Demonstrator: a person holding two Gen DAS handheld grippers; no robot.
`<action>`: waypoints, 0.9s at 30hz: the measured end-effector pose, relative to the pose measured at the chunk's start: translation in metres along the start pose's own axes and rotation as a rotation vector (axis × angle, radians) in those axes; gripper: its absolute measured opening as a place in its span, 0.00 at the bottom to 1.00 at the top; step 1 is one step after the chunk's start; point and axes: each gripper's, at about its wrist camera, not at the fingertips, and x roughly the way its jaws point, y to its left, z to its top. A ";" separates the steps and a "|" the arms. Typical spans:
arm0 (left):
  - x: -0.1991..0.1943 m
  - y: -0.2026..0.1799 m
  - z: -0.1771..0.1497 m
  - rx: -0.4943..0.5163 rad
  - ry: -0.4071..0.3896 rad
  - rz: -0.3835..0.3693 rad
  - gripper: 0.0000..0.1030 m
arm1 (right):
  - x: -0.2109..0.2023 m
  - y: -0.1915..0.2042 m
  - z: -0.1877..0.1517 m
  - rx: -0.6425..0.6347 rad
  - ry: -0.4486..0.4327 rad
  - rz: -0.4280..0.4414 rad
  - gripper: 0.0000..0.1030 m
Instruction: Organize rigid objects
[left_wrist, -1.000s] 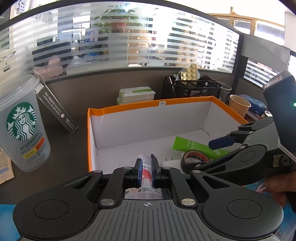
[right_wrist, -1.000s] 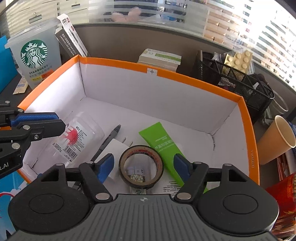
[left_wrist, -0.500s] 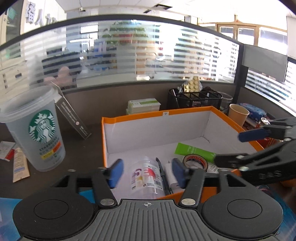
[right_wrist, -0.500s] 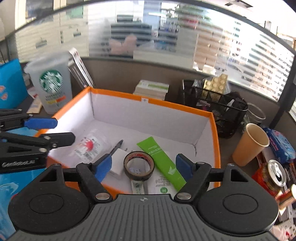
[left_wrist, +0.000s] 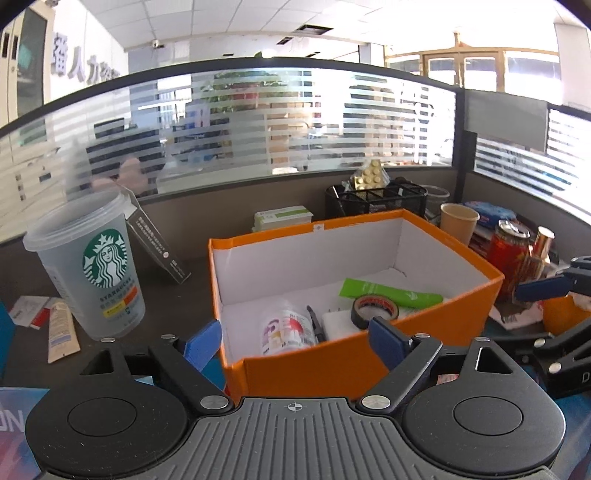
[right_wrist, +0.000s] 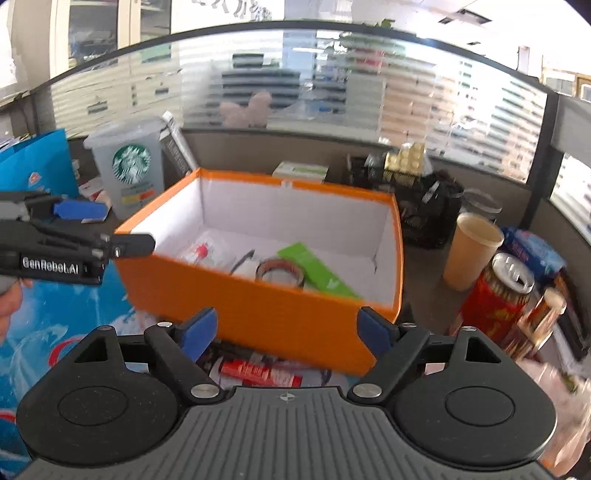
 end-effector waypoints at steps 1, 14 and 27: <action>-0.001 0.000 -0.003 0.000 0.006 0.000 0.86 | 0.002 0.000 -0.005 0.002 0.012 0.017 0.80; 0.007 0.014 -0.037 -0.030 0.092 0.004 0.86 | 0.072 0.020 -0.028 -0.060 0.144 0.174 0.81; 0.022 0.034 -0.051 -0.079 0.140 0.002 0.86 | 0.101 0.041 -0.038 -0.146 0.214 0.247 0.91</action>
